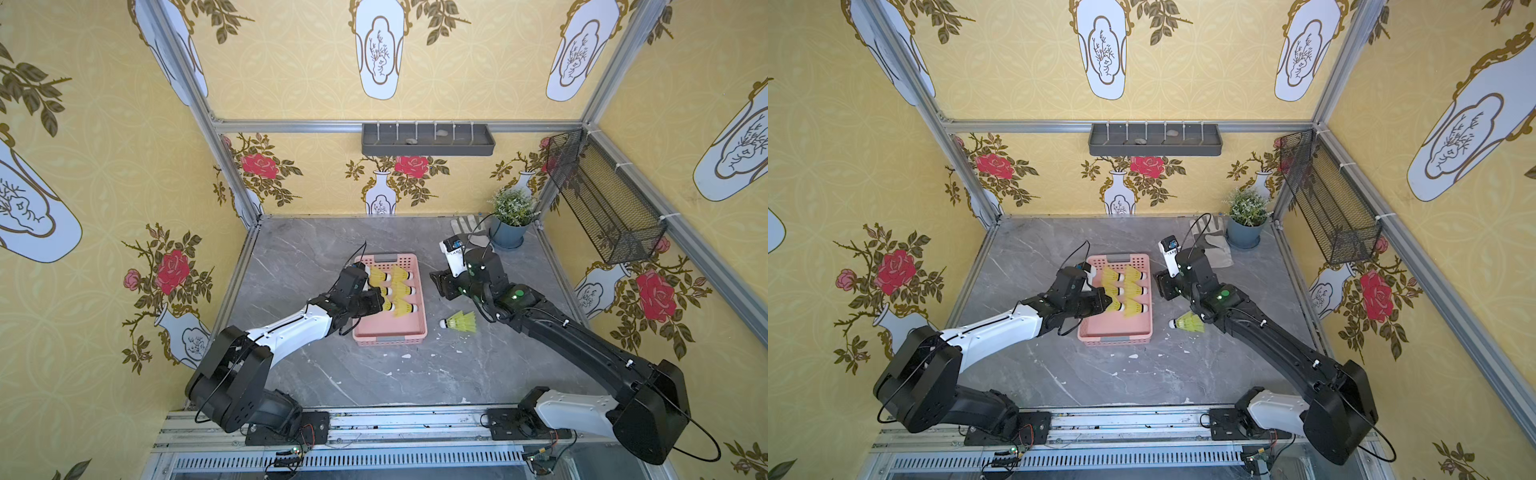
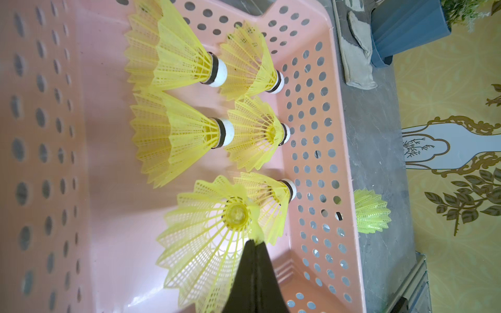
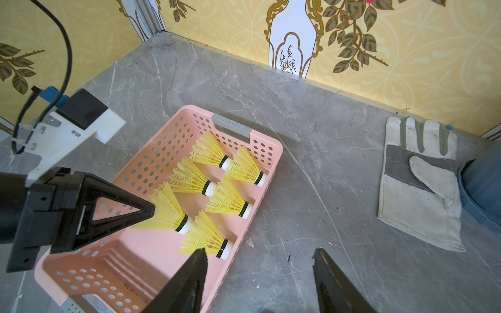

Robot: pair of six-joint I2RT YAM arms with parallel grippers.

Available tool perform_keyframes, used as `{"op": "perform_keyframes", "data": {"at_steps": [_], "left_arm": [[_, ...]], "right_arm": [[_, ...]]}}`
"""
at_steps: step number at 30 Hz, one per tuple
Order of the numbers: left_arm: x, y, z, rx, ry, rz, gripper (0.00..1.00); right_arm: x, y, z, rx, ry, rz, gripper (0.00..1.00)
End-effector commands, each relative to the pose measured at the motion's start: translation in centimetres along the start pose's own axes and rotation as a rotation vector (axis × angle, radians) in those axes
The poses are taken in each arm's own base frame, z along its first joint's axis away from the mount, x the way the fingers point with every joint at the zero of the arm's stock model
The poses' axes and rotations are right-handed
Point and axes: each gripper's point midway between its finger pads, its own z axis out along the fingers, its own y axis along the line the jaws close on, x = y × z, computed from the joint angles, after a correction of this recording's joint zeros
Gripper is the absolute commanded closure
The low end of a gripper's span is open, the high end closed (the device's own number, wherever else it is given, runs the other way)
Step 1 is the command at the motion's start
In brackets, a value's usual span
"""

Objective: Put the shuttlecocks into the storage box
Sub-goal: Place the shuttlecock in the storage box.

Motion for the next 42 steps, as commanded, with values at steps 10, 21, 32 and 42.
{"op": "perform_keyframes", "data": {"at_steps": [10,21,32,42], "left_arm": [[-0.2,-0.5,0.8,0.034,-0.005,0.0,1.0],[0.3,0.2,1.2,0.016,0.007,-0.004,1.0],[0.7,0.9,1.7,-0.003,0.018,-0.009,0.99],[0.6,1.5,1.5,-0.04,0.009,-0.008,0.75]], "right_arm": [[0.2,-0.1,0.1,0.005,0.009,0.004,0.36],[0.3,0.0,0.2,0.0,0.017,0.003,0.36],[0.3,0.0,0.4,-0.004,0.02,0.002,0.36],[0.4,0.1,0.5,-0.007,0.025,0.0,0.36]]}}
